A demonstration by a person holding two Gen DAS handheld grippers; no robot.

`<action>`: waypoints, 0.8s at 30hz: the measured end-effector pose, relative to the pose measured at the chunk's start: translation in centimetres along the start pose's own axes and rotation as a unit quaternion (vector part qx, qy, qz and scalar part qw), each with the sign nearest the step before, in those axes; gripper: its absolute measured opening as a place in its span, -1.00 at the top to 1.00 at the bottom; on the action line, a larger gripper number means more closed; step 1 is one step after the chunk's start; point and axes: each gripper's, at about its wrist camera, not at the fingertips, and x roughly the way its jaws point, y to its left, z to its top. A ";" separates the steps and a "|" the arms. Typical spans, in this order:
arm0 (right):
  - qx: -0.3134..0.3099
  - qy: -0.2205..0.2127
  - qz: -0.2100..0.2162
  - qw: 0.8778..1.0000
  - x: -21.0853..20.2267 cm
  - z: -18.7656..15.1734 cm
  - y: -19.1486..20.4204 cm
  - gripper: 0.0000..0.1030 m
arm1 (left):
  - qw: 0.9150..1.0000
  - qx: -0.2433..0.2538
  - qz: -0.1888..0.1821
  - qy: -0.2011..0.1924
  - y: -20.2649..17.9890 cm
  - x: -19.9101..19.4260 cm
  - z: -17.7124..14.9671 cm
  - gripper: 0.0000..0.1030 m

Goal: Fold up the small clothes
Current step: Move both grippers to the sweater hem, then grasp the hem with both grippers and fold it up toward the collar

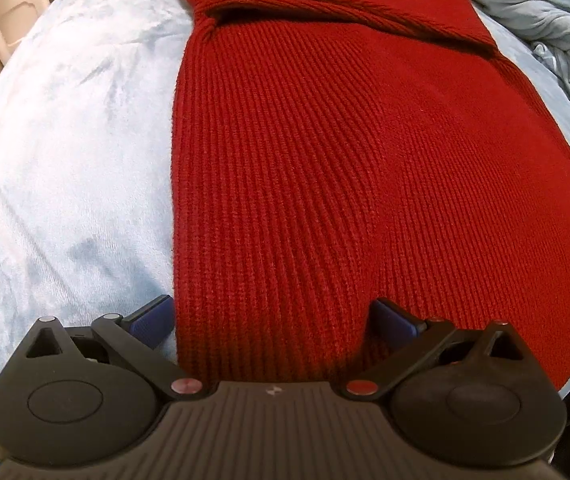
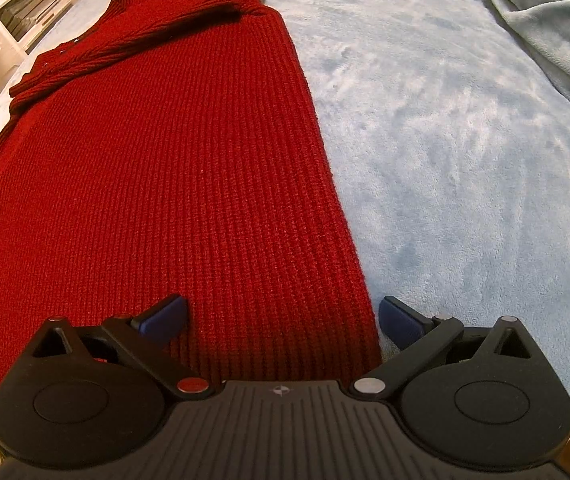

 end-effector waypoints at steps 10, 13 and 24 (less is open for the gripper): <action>-0.003 0.001 -0.001 1.000 0.0 0.0 0.1 -0.99 | 1.000 0.002 0.006 0.017 0.1 0.6 0.6 -1.00; -0.005 0.004 -0.001 1.000 -0.1 0.0 0.2 -0.96 | 1.000 -0.003 -0.005 0.019 0.4 0.4 0.9 -0.99; 0.021 0.005 0.054 0.998 -3.0 -0.3 0.9 0.61 | 0.998 -0.042 -0.051 -0.014 1.8 -3.3 1.5 0.43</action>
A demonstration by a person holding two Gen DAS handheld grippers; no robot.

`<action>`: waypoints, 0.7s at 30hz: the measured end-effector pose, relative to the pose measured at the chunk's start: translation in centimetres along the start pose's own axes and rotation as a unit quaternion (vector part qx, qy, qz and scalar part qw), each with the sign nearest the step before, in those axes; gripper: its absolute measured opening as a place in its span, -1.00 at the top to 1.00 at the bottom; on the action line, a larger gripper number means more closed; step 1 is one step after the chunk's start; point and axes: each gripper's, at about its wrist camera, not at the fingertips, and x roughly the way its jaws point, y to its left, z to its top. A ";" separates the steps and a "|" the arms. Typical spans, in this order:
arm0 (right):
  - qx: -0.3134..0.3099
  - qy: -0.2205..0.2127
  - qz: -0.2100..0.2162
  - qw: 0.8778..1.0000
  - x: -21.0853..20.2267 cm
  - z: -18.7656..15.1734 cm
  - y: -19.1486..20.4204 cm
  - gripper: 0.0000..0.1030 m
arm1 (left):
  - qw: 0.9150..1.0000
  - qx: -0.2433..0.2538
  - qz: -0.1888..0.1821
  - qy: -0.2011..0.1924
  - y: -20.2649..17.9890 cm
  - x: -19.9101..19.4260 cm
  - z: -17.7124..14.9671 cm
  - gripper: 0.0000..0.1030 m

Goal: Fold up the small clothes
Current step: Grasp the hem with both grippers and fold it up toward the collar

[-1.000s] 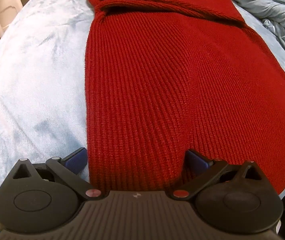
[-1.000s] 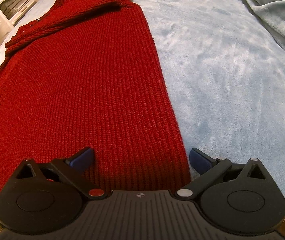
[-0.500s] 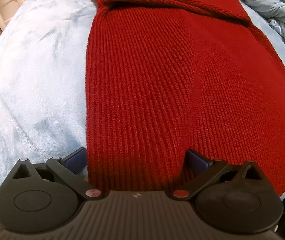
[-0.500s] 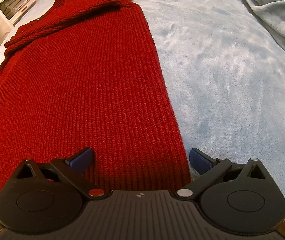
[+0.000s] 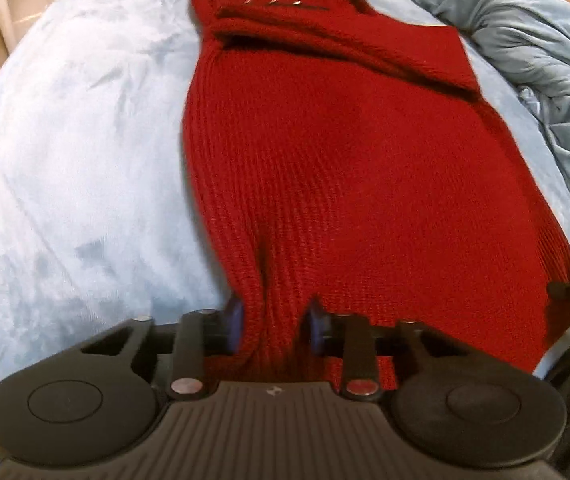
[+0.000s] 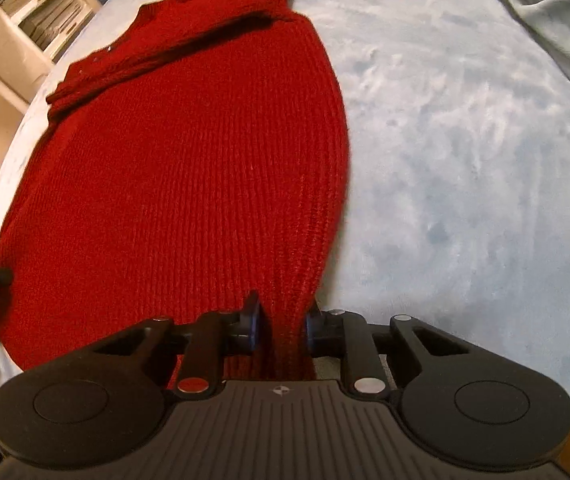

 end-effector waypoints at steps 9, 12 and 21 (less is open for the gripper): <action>-0.005 -0.069 0.019 0.997 -7.0 -0.3 0.3 0.66 | 0.999 0.017 -0.008 -0.036 -1.7 -4.7 -0.6 0.50; 0.005 -0.076 0.027 0.997 -9.0 -1.2 0.2 0.66 | 0.999 0.024 -0.018 -0.029 -2.1 -6.2 -2.2 0.50; 0.055 -0.052 0.066 0.995 -14.6 -7.4 -0.1 0.66 | 0.998 0.017 -0.051 0.013 -1.6 -10.6 -8.0 0.50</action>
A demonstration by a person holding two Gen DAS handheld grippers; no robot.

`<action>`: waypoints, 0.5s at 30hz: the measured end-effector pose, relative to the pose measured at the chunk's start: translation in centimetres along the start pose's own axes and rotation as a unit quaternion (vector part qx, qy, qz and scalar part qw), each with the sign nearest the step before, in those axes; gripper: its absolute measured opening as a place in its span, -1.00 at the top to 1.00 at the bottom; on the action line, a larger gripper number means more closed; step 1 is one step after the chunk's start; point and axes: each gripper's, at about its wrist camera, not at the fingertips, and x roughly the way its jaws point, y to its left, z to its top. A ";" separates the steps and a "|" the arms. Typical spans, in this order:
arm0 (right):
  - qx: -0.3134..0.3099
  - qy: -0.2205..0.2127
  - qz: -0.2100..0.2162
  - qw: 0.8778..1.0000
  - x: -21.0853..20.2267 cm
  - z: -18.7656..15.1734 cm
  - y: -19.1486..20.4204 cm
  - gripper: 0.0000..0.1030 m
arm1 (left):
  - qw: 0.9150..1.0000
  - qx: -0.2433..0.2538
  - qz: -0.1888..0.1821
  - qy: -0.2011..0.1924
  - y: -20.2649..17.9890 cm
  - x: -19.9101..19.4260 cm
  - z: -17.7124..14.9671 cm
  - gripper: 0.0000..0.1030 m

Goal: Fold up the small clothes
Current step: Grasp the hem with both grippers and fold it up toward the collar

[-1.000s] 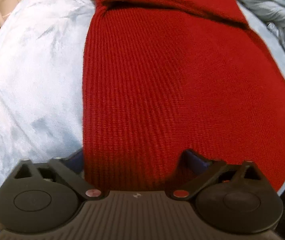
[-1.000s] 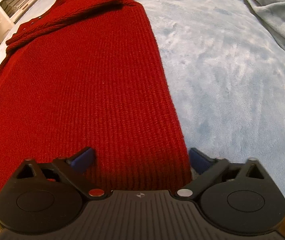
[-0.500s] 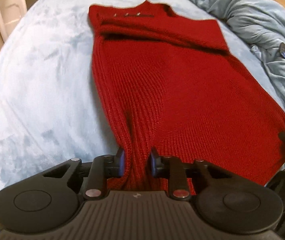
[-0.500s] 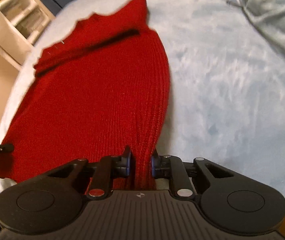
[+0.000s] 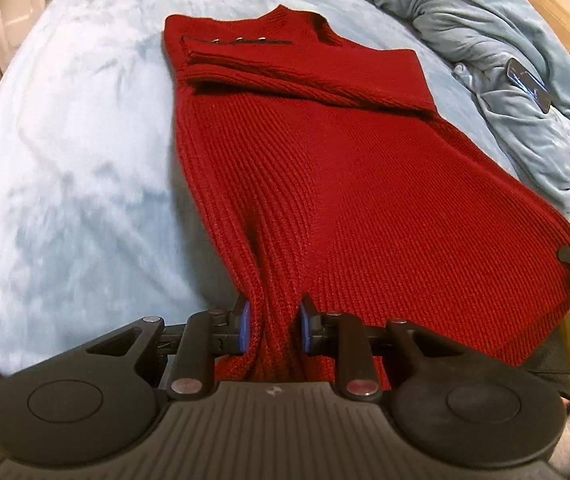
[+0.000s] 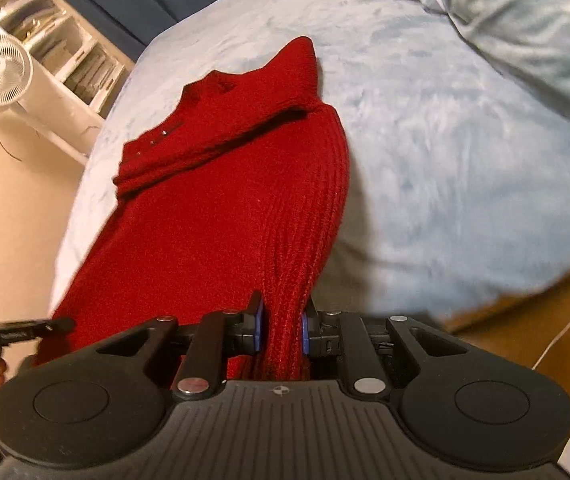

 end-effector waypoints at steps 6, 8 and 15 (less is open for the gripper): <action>0.097 -0.006 0.054 0.994 -1.1 4.6 0.7 0.65 | 0.998 -0.033 -0.043 -0.021 0.9 -1.4 4.7 0.51; 0.099 -0.025 0.060 0.993 -0.6 8.5 1.9 0.66 | 0.997 -0.032 -0.053 -0.038 1.2 -1.6 8.2 0.51; 0.096 -0.102 0.068 0.988 7.8 25.7 5.8 0.43 | 0.985 -0.138 -0.026 -0.099 6.7 2.7 24.7 0.06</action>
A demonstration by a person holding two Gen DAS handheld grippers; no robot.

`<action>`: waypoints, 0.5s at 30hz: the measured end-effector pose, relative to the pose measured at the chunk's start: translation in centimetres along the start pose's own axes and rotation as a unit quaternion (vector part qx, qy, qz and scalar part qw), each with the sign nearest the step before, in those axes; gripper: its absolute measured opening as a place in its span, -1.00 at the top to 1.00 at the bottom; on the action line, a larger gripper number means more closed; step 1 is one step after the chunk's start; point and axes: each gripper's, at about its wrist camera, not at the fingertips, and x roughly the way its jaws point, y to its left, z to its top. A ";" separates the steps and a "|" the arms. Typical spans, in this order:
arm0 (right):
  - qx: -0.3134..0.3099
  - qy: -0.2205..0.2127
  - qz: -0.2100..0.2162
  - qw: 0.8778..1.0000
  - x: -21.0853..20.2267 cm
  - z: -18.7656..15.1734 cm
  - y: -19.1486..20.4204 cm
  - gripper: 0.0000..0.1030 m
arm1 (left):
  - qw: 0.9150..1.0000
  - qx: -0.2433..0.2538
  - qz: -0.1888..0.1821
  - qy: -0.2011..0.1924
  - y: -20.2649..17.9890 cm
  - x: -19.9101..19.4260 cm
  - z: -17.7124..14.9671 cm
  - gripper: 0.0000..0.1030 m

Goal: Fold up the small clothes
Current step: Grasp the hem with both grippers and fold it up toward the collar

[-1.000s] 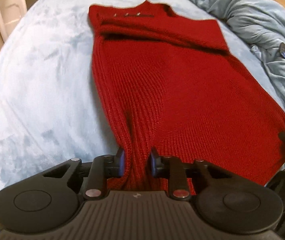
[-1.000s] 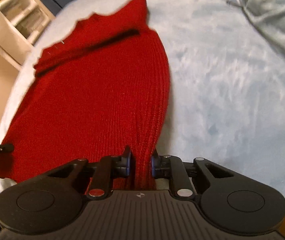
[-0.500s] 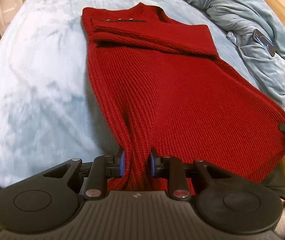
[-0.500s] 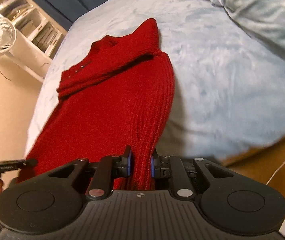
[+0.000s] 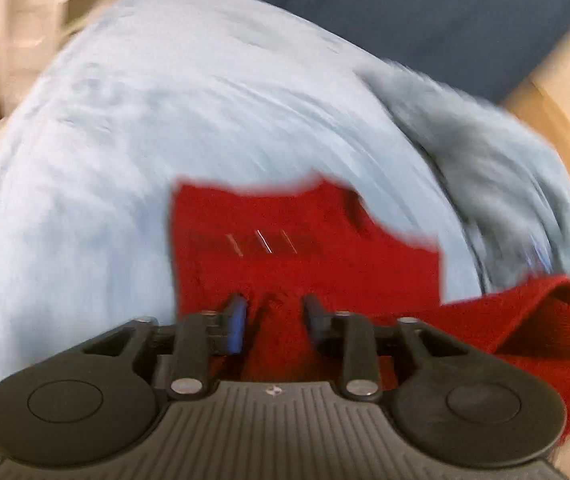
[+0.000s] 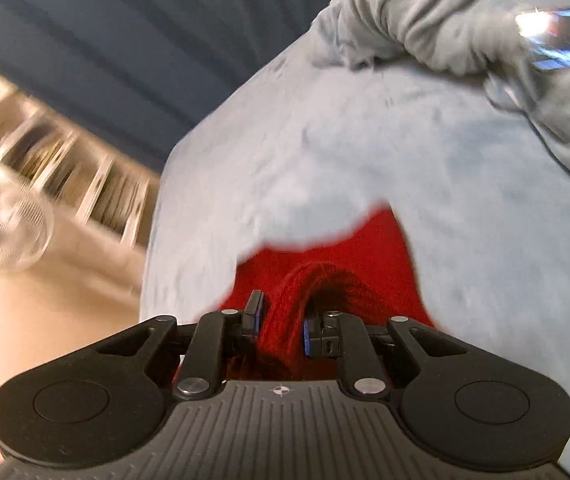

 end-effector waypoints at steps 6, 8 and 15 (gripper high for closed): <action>0.095 -0.038 -0.059 0.993 9.6 2.2 -4.4 -0.27 | 0.987 -0.096 0.106 -0.070 4.6 3.4 6.4 -0.67; 0.101 -0.062 -0.024 0.993 9.4 -0.5 -6.4 -0.28 | 0.990 -0.066 0.102 -0.071 5.0 3.7 5.0 -0.68; 0.076 -0.150 -0.073 0.983 10.6 -7.3 -10.0 -0.31 | 0.994 -0.040 0.102 -0.026 3.3 8.2 -2.8 -0.68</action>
